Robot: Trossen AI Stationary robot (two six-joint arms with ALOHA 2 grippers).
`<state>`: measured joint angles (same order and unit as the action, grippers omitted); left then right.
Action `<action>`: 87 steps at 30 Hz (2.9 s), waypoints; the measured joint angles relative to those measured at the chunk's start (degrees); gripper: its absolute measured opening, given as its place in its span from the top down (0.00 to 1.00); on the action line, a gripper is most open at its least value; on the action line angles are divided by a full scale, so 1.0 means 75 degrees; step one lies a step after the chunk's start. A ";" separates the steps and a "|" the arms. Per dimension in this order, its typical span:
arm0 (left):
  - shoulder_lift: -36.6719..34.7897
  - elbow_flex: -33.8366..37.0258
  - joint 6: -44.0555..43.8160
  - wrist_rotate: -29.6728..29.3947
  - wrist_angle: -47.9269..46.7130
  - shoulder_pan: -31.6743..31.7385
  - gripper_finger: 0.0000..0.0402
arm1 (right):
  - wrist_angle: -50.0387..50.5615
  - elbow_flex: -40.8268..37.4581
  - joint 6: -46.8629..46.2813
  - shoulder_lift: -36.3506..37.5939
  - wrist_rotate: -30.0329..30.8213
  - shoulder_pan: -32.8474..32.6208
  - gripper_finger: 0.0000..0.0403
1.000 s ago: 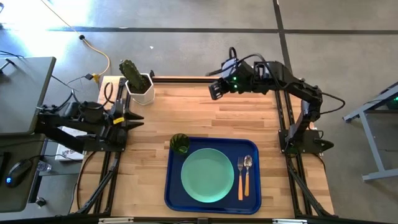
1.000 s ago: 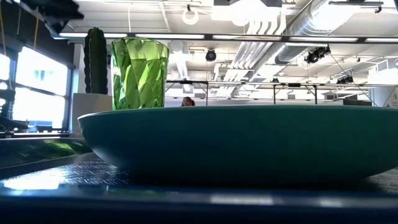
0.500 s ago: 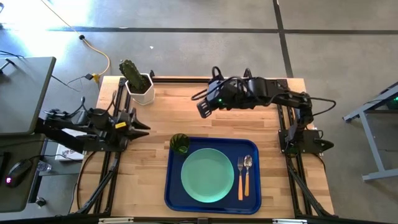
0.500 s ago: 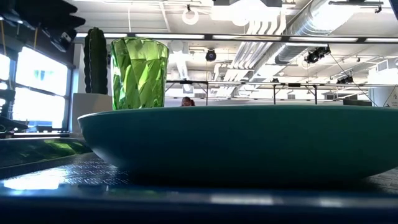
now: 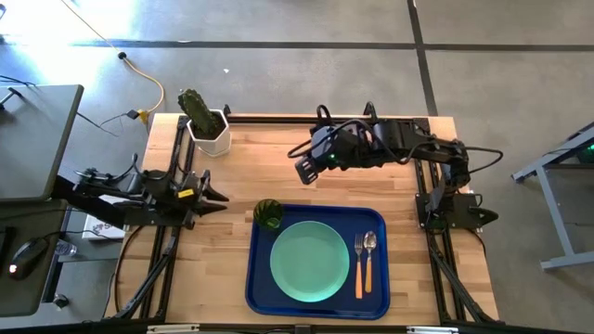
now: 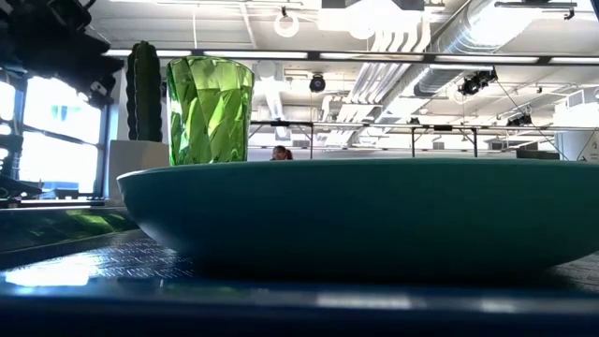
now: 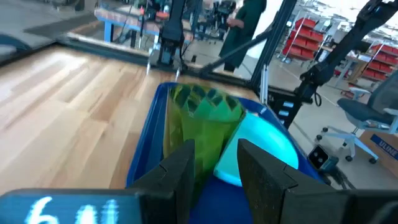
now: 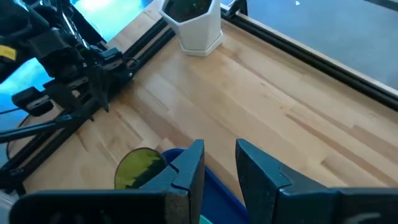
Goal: Pick and place plate/cup/fork/spoon on tray
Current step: Return to Home Position
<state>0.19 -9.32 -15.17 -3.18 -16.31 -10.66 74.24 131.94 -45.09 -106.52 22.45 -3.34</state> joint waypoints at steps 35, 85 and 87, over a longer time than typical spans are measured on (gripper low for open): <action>0.0008 0.0495 0.0630 -0.0207 0.0159 0.0003 0.73 | 0.1522 -0.3943 0.0724 0.4712 0.2070 0.0123 0.80; 0.0008 0.0487 0.0853 -0.0260 0.0159 0.0003 0.73 | -0.7780 -1.6471 0.2277 1.3588 -0.1408 0.0124 0.80; 0.0005 0.0486 0.0853 -0.0260 0.0162 0.0001 0.73 | -0.8159 -1.6792 0.2272 1.3664 -0.1469 0.0126 0.80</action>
<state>0.23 -5.67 -8.78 -5.13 -15.09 -10.65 13.04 6.00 -28.05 -4.04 11.44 -2.39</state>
